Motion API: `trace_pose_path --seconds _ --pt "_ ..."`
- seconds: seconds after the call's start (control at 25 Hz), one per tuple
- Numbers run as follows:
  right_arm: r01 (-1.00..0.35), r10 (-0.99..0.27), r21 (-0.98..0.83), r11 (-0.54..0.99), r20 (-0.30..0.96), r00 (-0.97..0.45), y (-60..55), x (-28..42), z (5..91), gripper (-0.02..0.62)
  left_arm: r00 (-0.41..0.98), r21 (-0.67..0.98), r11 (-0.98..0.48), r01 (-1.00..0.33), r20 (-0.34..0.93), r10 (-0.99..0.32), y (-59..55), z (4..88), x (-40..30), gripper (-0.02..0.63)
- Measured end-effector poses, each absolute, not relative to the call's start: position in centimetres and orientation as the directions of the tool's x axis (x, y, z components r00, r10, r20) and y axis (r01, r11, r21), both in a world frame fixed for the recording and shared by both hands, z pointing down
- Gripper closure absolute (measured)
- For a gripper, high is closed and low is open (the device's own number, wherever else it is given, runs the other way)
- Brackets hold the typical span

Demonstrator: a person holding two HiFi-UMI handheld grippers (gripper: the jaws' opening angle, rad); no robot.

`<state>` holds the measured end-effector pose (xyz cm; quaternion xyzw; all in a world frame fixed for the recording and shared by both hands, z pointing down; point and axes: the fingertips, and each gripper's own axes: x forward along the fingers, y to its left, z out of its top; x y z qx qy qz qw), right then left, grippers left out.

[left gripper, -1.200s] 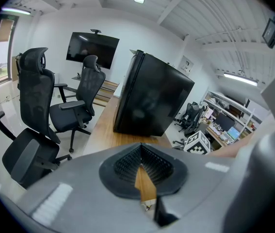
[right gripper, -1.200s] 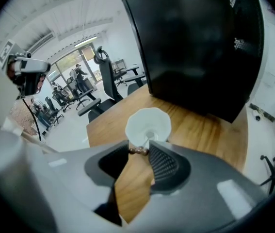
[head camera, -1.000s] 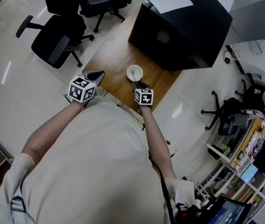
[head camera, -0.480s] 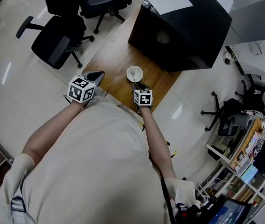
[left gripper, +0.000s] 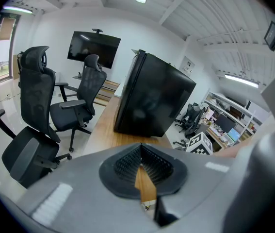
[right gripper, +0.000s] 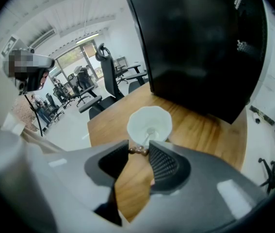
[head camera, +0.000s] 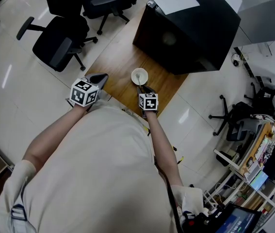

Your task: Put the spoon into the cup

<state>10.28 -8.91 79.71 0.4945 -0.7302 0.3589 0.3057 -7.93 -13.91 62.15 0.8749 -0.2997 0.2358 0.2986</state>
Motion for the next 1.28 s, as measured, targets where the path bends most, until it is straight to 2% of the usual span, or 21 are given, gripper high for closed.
trace_pose_path --seconds 0.72,0.76,0.84,1.28 --pt "-0.938 -0.466 -0.211 0.273 0.825 -0.321 -8.7 9.9 80.8 0.462 0.709 0.382 -0.641 -0.666 0.591 -0.384 -14.1 62.3 -8.0 0.606" --pt "-0.937 -0.463 -0.218 0.274 0.823 -0.328 -8.6 9.9 80.8 0.428 0.71 0.382 -0.642 -0.665 0.591 -0.384 -14.1 62.2 -7.9 0.606" --pt "-0.935 -0.461 -0.227 0.273 0.822 -0.334 -8.6 9.9 80.6 0.403 0.711 0.382 -0.643 -0.663 0.59 -0.383 -14.3 62.1 -7.8 0.606" --pt "-0.946 -0.569 -0.208 0.249 0.759 -0.317 -8.7 11.2 76.8 0.4 0.724 0.388 -0.657 -0.646 0.585 -0.367 -14.1 61.8 -7.0 0.606"
